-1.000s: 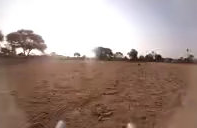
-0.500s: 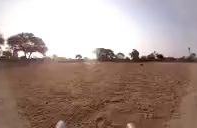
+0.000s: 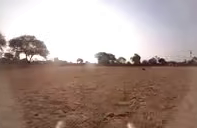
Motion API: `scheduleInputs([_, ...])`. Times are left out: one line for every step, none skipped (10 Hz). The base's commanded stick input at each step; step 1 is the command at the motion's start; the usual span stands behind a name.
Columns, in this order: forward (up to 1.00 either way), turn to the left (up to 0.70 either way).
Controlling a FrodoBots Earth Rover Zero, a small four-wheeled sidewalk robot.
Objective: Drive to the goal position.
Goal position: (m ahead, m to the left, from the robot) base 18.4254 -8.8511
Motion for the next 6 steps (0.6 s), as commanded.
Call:
scheduleInputs([0.7,0.0])
scheduleInputs([0.7,0.0])
scheduleInputs([0.7,0.0])
scheduleInputs([0.7,0.0])
scheduleInputs([0.7,0.0])
scheduleInputs([0.7,0.0])
